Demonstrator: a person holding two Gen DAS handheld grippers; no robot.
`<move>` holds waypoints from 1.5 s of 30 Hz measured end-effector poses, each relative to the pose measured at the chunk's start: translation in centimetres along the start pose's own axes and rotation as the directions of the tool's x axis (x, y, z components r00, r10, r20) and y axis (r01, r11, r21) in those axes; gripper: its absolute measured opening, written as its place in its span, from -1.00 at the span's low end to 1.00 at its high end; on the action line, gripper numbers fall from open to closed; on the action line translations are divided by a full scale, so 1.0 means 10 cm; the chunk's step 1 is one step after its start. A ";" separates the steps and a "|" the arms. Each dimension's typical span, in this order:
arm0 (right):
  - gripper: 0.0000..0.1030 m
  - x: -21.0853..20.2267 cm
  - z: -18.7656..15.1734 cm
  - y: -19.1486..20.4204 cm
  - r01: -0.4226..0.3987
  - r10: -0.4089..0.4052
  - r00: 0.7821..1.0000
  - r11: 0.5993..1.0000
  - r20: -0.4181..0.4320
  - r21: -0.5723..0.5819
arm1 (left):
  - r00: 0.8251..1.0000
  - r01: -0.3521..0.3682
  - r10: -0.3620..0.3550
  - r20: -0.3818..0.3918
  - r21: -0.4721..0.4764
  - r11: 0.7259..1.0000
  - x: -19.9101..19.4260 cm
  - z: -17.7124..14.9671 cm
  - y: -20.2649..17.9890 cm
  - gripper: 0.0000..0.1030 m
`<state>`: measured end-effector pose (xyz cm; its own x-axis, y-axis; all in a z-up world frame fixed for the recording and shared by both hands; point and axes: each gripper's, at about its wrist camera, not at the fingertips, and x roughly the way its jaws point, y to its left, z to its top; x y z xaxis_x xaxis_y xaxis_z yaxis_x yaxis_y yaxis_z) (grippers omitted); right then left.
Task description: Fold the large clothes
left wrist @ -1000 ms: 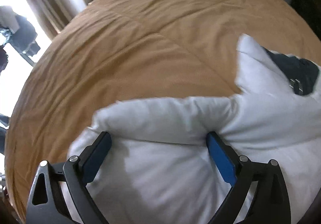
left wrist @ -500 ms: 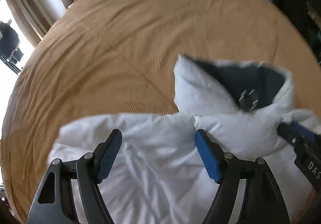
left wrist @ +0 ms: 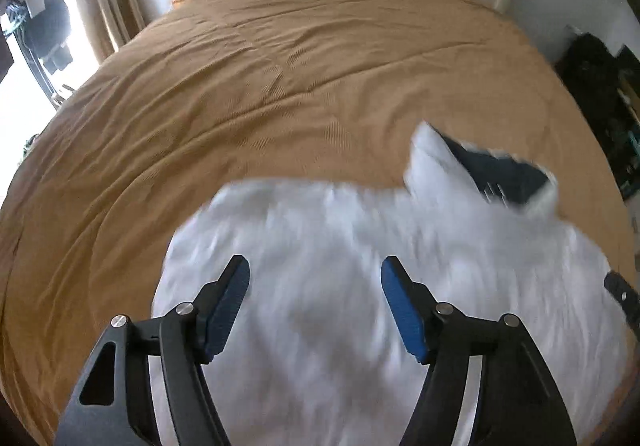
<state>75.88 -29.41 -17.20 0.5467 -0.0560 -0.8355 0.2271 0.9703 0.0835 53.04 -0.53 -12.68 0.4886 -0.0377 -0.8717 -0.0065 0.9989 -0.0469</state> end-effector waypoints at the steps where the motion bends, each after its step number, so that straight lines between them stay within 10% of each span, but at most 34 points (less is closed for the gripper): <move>1: -0.59 -0.15 -0.17 -0.05 0.002 -0.002 1.000 1.000 0.019 -0.003 | 1.000 -0.009 0.009 0.005 0.034 0.999 -0.06 -0.16 -0.03 0.36; 9: -0.61 -0.12 -1.11 -0.65 0.211 -0.210 0.978 0.976 0.017 -0.052 | 0.983 -0.181 0.180 0.021 0.052 0.982 0.29 -0.72 0.32 0.82; 13: -0.60 -0.07 -1.23 -1.13 0.249 -0.248 0.968 0.967 -0.025 0.055 | 0.982 -0.185 0.180 -0.061 -0.098 0.978 0.28 -0.63 0.74 0.76; 15: -0.41 -0.12 -1.20 -1.31 0.291 -0.288 0.957 0.951 -0.041 0.107 | 0.985 -0.166 0.158 -0.065 -0.144 0.976 0.11 -0.61 0.83 0.37; 21: -0.31 -0.90 -1.25 -1.15 -0.025 -0.006 0.986 0.982 0.164 0.187 | 0.995 -0.021 0.025 0.095 -0.045 0.999 -0.47 -0.99 0.39 0.52; 26: -0.51 -0.33 -1.43 -1.11 0.033 -0.035 0.999 0.985 0.009 0.168 | 0.996 -0.090 0.089 -0.016 -0.145 0.985 0.02 -1.05 0.77 0.63; 28: -0.79 -0.30 -1.43 -1.32 0.058 -0.058 0.998 0.977 -0.007 0.207 | 0.995 -0.101 0.104 0.000 -0.238 0.966 -0.12 -0.99 1.04 0.67; 30: -0.61 -0.49 -1.40 -1.49 0.070 -0.080 0.996 0.961 0.025 0.266 | 0.992 -0.124 0.130 0.003 -0.284 0.951 -0.29 -0.96 1.22 0.69; 33: 0.69 -0.78 -1.44 -1.65 0.128 -0.152 0.987 0.937 0.047 0.325 | 1.000 -0.004 0.009 0.012 -0.358 0.934 -0.46 -1.08 1.34 0.74; 38: 0.79 -0.94 -1.82 -1.72 -0.185 0.166 0.983 0.853 0.082 0.489 | 0.951 0.286 -0.306 0.041 -0.494 0.821 -0.29 -1.48 1.14 0.82; 42: 0.79 -0.56 -2.10 -1.65 -0.343 0.371 0.924 0.685 0.098 0.643 | 0.919 0.341 -0.392 0.037 -0.571 0.747 0.05 -1.61 0.98 0.82; 45: 0.80 -0.19 -2.09 -1.56 -0.350 0.417 0.906 0.637 0.074 0.687 | 0.898 0.387 -0.434 0.077 -0.611 0.691 0.24 -1.56 0.95 0.91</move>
<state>54.47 -39.48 -28.27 0.6497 0.3364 -0.6817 0.5072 0.4761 0.7184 40.52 8.45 -22.82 0.5088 -0.4653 -0.7243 -0.3485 0.6580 -0.6675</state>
